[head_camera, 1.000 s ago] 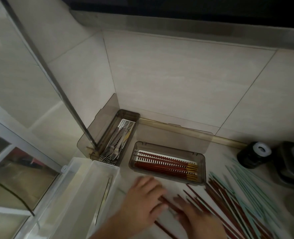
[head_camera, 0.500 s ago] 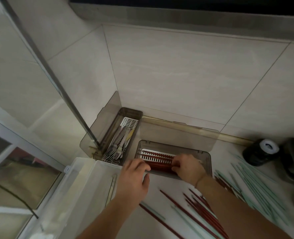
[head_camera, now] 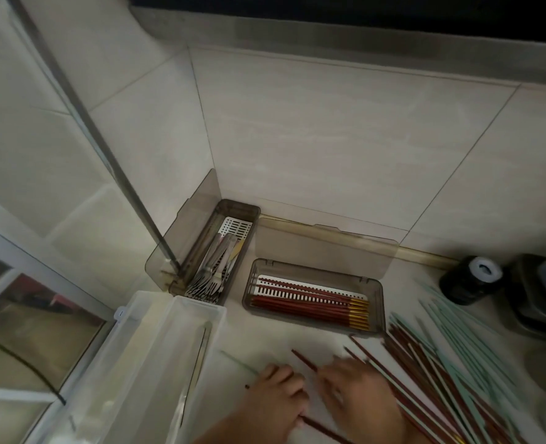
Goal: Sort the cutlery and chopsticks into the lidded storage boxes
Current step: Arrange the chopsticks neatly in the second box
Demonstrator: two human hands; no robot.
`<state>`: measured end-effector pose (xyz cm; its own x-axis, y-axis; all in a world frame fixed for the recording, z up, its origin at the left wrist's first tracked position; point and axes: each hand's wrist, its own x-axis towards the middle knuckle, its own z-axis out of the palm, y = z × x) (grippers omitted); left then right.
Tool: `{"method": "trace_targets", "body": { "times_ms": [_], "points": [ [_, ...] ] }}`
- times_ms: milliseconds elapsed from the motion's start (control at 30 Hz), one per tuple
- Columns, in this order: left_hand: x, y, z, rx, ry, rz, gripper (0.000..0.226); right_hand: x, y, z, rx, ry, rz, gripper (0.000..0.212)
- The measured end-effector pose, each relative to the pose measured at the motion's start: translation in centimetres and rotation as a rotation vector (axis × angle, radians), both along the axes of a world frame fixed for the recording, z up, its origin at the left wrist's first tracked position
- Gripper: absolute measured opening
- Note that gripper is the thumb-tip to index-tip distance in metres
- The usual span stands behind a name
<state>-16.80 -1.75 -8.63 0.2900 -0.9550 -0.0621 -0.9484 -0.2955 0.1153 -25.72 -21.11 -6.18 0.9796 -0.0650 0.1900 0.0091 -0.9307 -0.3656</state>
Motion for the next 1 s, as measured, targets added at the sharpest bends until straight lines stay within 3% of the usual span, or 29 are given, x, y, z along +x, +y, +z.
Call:
{"method": "trace_targets", "body": {
  "times_ms": [67,133,200,233,267,300,367,433,500,667,733,800,900,1000],
  "points": [
    [-0.4,0.1,-0.3,-0.102,-0.016,0.036,0.023,-0.9,3.4,-1.3,-0.018,0.095,-0.18,0.008],
    [-0.3,0.0,-0.3,-0.228,-0.047,0.081,0.019,2.5,6.7,-3.0,0.18,0.289,-0.352,0.018],
    [0.0,-0.3,0.3,-0.346,-0.099,0.134,0.022,4.2,12.6,-3.8,0.303,0.401,-0.398,0.008],
    [0.1,-0.4,0.8,-0.409,-0.108,0.148,0.022,3.8,12.3,-3.7,0.278,0.388,-0.383,0.007],
    [0.2,-0.5,1.2,-0.481,-0.102,0.162,0.021,2.4,9.8,-2.1,0.083,0.424,-0.377,0.01],
    [0.3,-0.7,1.6,-0.55,-0.076,0.2,0.025,0.0,6.8,-0.7,-0.071,0.241,-0.393,0.013],
    [0.7,-1.1,2.7,-0.661,0.006,0.361,0.04,-1.1,1.7,1.4,-0.15,-0.234,-0.227,0.019],
    [1.5,-1.7,3.6,-0.73,0.1,0.579,0.051,0.2,-2.5,3.8,-0.11,-0.178,-0.232,0.021],
    [2.6,-2.1,3.9,-0.688,0.16,0.722,0.059,4.2,-2.5,4.9,-0.058,-0.123,-0.294,0.018],
    [3.7,-1.9,2.0,-0.504,0.186,0.756,0.057,11.3,-4.3,3.3,-0.014,0.201,-0.242,0.022],
    [3.5,-1.5,1.4,-0.499,0.155,0.703,0.048,12.9,-3.9,2.0,-0.013,0.36,-0.134,0.024],
    [2.9,-1.3,0.7,-0.482,0.089,0.525,0.039,13.8,-3.7,1.2,0.0,0.473,-0.102,0.025],
    [2.1,-1.7,-0.1,-0.372,0.022,0.243,0.028,13.9,-4.0,0.8,0.037,0.478,-0.103,0.026],
    [1.9,-3.3,-0.1,-0.233,0.032,0.224,0.024,12.1,-4.1,1.2,0.047,0.237,-0.115,0.022]
  ]
}}
